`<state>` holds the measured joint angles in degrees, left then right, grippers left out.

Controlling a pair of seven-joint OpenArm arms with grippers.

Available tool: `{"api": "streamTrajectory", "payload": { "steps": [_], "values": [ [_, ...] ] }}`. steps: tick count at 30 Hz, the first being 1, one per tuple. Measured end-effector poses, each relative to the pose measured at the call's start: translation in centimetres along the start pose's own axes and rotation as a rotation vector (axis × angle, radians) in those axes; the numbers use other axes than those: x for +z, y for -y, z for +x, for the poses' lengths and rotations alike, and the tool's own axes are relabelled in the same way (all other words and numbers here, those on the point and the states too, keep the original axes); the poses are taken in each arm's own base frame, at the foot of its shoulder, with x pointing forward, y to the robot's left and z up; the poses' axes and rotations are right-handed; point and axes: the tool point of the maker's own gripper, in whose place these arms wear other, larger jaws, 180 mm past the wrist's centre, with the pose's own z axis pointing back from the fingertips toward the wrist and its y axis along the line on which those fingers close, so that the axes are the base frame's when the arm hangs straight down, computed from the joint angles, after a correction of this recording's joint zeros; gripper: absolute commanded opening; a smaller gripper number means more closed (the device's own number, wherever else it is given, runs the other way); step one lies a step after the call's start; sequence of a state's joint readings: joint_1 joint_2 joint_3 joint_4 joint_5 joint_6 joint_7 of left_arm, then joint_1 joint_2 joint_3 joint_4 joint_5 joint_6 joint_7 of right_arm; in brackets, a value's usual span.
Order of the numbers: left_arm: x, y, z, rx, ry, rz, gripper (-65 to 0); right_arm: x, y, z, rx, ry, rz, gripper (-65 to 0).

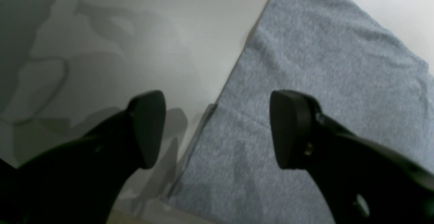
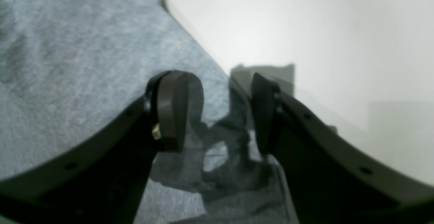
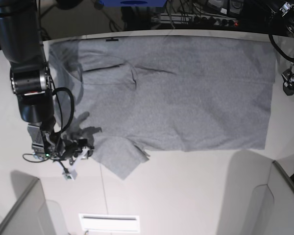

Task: Fold the T-shirt properly
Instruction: 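Move the right gripper to the hem corner beside the sleeve, then move the left gripper to the other hem corner and grasp both corners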

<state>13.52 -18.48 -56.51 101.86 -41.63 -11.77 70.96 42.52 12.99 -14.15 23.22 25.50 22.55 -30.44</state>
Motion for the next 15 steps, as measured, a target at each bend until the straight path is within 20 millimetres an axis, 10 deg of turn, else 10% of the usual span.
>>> {"api": "streamTrajectory", "payload": {
  "steps": [4,9,15],
  "values": [
    [-0.01,0.04,0.04,-0.002,0.0,-0.001,-18.8,0.02,0.13,-0.03,0.004,0.0,-0.004,-40.4],
    [-0.09,0.2,0.19,-0.002,0.003,-0.005,-18.8,0.03,0.45,-0.29,0.025,-0.014,-0.02,-65.0],
    [-0.25,0.48,0.12,-0.01,-0.003,-0.009,-18.8,0.03,0.45,-0.36,0.024,-0.018,-0.02,-65.0]
  ]
}}
